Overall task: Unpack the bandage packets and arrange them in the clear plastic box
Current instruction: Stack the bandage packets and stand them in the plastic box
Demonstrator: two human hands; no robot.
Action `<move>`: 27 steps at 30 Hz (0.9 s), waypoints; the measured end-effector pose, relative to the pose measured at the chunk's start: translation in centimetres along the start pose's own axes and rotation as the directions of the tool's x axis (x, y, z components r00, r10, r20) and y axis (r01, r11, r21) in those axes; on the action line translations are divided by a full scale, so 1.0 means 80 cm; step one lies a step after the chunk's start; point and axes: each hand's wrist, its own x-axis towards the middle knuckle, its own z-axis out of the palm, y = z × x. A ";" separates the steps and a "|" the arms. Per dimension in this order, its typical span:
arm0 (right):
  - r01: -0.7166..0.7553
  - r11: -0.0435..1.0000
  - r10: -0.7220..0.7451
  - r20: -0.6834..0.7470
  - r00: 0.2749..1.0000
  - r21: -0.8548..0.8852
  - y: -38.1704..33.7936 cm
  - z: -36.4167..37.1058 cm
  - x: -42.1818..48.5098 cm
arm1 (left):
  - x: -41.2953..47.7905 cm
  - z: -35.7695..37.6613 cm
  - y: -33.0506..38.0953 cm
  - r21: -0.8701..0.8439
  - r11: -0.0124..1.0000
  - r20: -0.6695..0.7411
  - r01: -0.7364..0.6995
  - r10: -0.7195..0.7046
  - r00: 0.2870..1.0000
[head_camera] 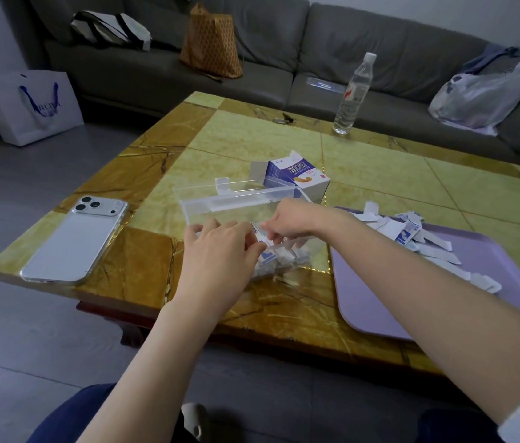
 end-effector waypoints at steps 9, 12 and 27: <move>0.388 0.920 -0.286 -0.776 0.562 -0.058 0.076 0.025 -0.062 | -0.003 0.006 0.025 -0.038 0.995 -0.120 -0.091 0.086 0.989; 0.317 0.945 -0.242 -0.826 0.509 -0.081 0.130 0.040 -0.073 | -0.002 0.020 0.050 -0.090 0.968 -0.176 -0.233 0.214 0.961; -0.275 0.956 0.291 -0.407 0.866 0.098 0.270 0.084 -0.096 | 0.002 0.136 0.136 0.052 0.853 0.321 -0.520 0.478 0.817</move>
